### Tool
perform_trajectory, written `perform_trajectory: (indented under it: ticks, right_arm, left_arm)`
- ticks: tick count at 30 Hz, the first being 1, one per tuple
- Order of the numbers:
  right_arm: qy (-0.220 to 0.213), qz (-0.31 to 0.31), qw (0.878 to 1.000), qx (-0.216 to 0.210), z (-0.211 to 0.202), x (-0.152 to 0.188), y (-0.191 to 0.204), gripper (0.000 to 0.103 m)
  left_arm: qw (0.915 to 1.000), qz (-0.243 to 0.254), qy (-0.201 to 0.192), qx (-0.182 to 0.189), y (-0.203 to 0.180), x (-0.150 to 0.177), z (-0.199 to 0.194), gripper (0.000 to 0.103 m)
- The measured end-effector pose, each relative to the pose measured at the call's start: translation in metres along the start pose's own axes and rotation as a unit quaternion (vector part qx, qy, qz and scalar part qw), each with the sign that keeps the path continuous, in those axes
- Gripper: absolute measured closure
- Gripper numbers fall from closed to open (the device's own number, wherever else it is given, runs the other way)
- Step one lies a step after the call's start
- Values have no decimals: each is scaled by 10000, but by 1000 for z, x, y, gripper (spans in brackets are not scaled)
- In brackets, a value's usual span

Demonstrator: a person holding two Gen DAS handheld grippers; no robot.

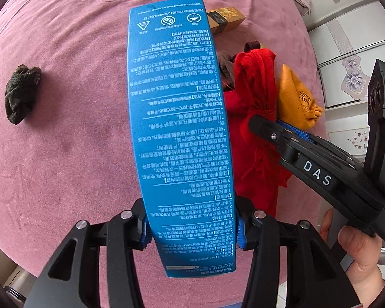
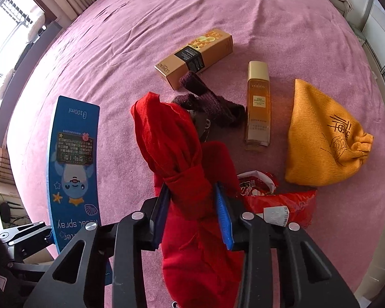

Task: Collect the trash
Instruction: 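Carry the blue box and red bag over the yellow bin with both tools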

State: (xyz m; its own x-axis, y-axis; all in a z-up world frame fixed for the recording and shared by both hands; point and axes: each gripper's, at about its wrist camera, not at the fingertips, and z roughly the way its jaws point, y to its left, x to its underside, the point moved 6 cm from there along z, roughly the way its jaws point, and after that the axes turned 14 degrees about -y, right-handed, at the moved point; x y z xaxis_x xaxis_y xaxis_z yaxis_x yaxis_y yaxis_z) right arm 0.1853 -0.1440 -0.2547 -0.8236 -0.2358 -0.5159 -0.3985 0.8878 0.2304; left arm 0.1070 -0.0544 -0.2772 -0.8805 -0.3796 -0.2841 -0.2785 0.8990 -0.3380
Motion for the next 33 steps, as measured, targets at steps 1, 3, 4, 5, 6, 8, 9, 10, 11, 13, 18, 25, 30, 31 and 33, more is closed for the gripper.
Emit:
perform_trajectory:
  ticks: [1,3,4,5,6,8,9,10,11,13,18,25,30,31,33]
  right_arm:
    - [-53,25,10000,-63,-6,-2,2,70]
    - [-176,84,9996,-211,-22,-7,4,70]
    - [-248,106,9993,-276,-31,-10,5,70]
    - [-320,135,9988,-333,-40,-13,6,70]
    - [-383,184,9983,-391,-50,-15,6,70]
    - [-513,341,9967,-519,-69,-19,3,70]
    - [-566,416,9961,-539,-78,-20,0,70]
    - [-615,483,9955,-529,-87,-23,-2,70]
    - [-668,546,9949,-519,-95,-24,-5,70]
    - [-780,677,9933,-523,-114,-24,-13,70]
    - [-1020,925,9895,-444,-157,-18,-37,70]
    - [-1275,1481,9807,-104,-214,15,-97,70]
    - [-1435,1834,9721,268,-251,41,-152,70]
    - [-1461,1901,9703,335,-256,46,-164,70]
    - [-1520,2055,9657,464,-268,56,-186,70]
  left_arm:
    - [10000,25,-5,34,1,-1,-5,55]
    - [9998,77,-26,155,-10,0,-13,55]
    - [9997,100,-51,228,-15,5,-23,55]
    - [9995,121,-64,291,-18,5,-30,55]
    - [9993,157,-85,329,-23,4,-36,55]
    - [9991,279,-149,270,-34,2,-45,55]
    - [9988,314,-181,315,-38,2,-52,55]
    - [9986,342,-204,355,-43,3,-58,55]
    - [9983,393,-231,370,-48,4,-64,55]
    - [9972,553,-292,405,-54,6,-82,55]
    - [9929,1029,-353,479,-99,10,-94,55]
    - [9841,1577,-218,788,-157,43,-99,55]
    - [9726,2086,15,1025,-220,67,-84,55]
    - [9703,2167,70,1069,-231,72,-79,55]
    - [9656,2316,201,1162,-255,82,-71,55]
